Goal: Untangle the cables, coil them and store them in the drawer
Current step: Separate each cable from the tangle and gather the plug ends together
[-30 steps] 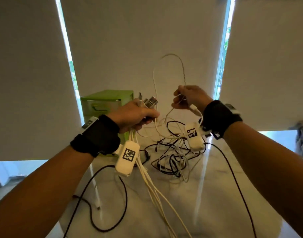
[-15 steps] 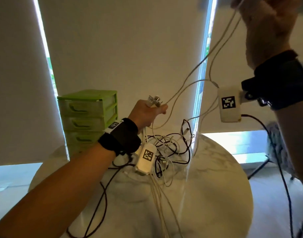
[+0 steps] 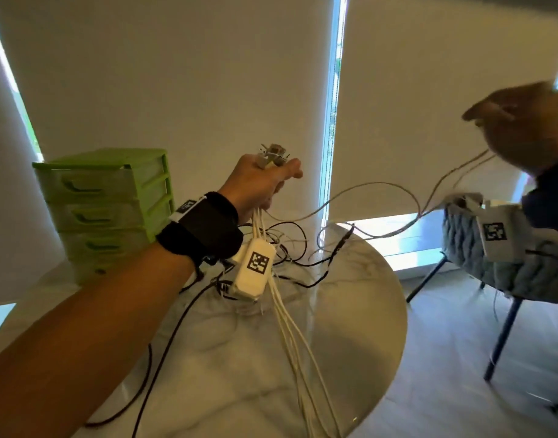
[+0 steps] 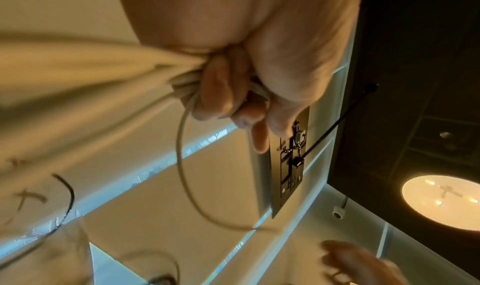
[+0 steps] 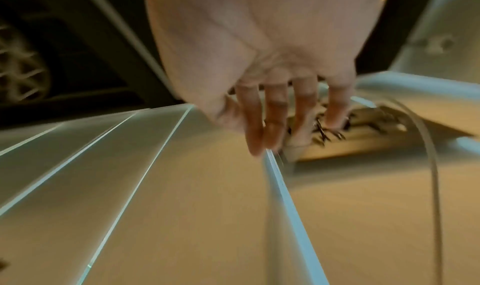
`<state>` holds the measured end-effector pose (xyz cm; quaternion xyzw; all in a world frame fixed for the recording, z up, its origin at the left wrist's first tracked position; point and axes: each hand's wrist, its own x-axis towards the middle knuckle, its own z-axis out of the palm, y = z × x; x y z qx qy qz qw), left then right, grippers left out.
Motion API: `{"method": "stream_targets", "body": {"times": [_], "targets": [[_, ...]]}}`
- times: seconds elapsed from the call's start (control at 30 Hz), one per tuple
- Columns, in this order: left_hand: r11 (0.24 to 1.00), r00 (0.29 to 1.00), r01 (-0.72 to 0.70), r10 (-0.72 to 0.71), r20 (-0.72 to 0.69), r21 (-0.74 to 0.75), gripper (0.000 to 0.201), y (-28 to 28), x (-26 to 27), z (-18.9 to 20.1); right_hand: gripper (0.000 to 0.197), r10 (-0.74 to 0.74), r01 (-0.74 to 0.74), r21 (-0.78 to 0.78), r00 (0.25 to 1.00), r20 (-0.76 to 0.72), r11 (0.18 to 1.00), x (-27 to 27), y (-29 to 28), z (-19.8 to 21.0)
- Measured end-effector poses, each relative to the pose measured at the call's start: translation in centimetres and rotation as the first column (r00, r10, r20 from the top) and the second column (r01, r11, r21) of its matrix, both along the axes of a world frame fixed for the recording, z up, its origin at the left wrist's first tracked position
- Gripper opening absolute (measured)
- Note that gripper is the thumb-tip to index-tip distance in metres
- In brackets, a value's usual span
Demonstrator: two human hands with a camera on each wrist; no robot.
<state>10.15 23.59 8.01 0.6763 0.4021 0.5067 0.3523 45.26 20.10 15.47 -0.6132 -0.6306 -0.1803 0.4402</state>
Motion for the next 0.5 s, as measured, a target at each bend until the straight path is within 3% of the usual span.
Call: {"method": "stream_targets", "body": {"times": [0.07, 0.1, 0.13, 0.2, 0.23, 0.3, 0.37, 0.5], "targets": [[0.998, 0.998, 0.056, -0.056, -0.019, -0.017, 0.026, -0.3, 1.3, -0.3, 0.018, 0.056, -0.087, -0.357, 0.994, -0.098, 0.930, -3.2, -1.3, -2.4], [0.997, 0.996, 0.077, -0.078, -0.033, -0.029, 0.025, -0.5, 2.0, -0.5, 0.018, 0.091, -0.127, -0.515, 0.991, -0.095, 0.848, -4.8, -2.1, -3.9], [0.994, 0.994, 0.097, -0.099, -0.048, -0.045, 0.023, -0.6, 2.5, -0.8, 0.020, 0.092, -0.072, -0.605, 0.996, 0.003, 0.793, -5.2, -1.8, -5.2], [0.989, 0.988, 0.126, -0.133, -0.081, -0.079, 0.021, -0.7, 3.4, -1.3, 0.032, 0.029, 0.150, -0.670, 0.968, 0.248, 0.727, -6.7, -1.8, -7.0], [0.987, 0.986, 0.132, -0.140, -0.095, -0.092, 0.021, -0.7, 3.7, -1.7, 0.038, -0.009, 0.287, -0.651, 0.919, 0.395, 0.703, -7.5, -1.9, -7.6], [0.985, 0.982, 0.137, -0.149, -0.116, -0.109, 0.020, -0.8, 4.2, -2.2, 0.049, 0.046, 0.341, -0.664, 0.869, 0.492, 0.666, -8.7, -1.3, -8.9], [0.982, 0.978, 0.145, -0.160, -0.131, -0.118, 0.021, -0.8, 4.5, -2.5, 0.057, 0.118, 0.252, -0.733, 0.903, 0.413, 0.632, -9.3, -0.6, -10.2], [0.980, 0.974, 0.159, -0.175, -0.141, -0.122, 0.021, -0.7, 4.9, -3.1, 0.069, 0.111, 0.014, -0.815, 0.989, 0.095, 0.579, -9.3, 2.7, -14.0]]}}
